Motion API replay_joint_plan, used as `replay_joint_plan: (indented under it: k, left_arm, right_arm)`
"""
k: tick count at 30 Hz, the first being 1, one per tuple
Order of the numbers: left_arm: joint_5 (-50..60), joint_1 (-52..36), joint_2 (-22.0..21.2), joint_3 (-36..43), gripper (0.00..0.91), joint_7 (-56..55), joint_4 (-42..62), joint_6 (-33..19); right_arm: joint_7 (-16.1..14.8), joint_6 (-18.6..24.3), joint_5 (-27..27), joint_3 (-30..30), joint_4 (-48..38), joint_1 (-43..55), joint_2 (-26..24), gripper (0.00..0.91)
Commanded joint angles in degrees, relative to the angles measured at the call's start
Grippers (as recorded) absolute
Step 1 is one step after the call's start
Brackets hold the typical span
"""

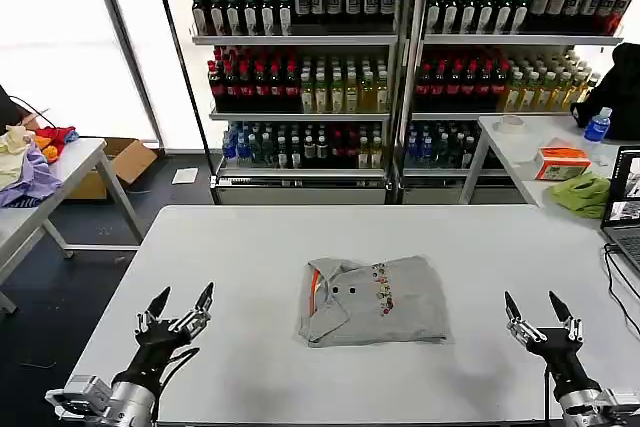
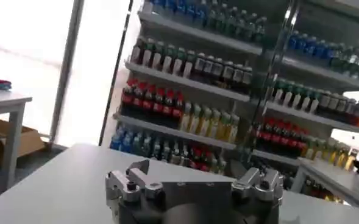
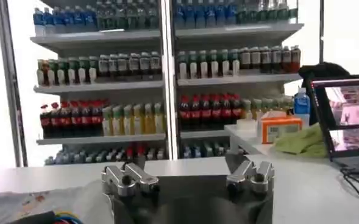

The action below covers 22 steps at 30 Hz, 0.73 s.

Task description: Fold and organize the clothes.

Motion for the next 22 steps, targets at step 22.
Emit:
replay_joint_plan:
  k: [22]
  left_arm:
    - [-0.3,0.0,-0.2,0.0,0.907,0.1,0.3,-0.1]
  right_arm:
    - [0.9,0.9,-0.8,0.2,-0.4,-0.9,1.0,0.907]
